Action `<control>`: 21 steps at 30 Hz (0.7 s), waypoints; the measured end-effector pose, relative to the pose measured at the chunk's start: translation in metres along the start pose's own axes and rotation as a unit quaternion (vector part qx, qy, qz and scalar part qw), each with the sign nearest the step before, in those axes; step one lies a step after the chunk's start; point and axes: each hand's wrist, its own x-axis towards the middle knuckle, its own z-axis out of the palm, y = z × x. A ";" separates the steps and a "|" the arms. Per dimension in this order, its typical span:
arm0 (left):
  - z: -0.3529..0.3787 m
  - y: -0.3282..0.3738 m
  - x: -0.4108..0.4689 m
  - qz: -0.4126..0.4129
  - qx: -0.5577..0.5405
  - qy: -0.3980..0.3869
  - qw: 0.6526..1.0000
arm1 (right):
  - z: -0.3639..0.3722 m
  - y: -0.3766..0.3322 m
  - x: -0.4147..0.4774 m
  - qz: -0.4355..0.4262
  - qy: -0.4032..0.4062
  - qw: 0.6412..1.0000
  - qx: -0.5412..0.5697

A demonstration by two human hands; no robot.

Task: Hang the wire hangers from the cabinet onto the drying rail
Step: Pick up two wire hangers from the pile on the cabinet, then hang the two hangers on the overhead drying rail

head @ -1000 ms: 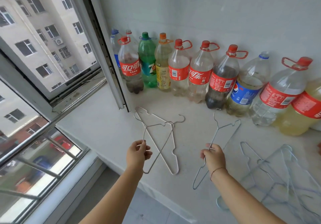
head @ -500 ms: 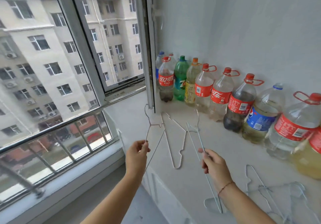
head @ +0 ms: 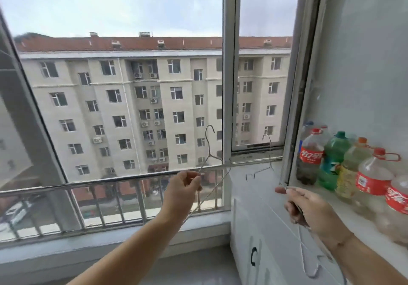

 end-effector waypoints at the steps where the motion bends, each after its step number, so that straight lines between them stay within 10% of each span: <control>1: -0.018 0.010 0.000 0.000 0.005 0.006 1.000 | 0.013 -0.012 0.006 -0.002 -0.025 1.000 0.010; 21: -0.270 0.213 0.055 0.136 0.112 0.199 0.964 | 0.272 -0.236 0.026 -0.262 -0.192 0.945 -0.046</control>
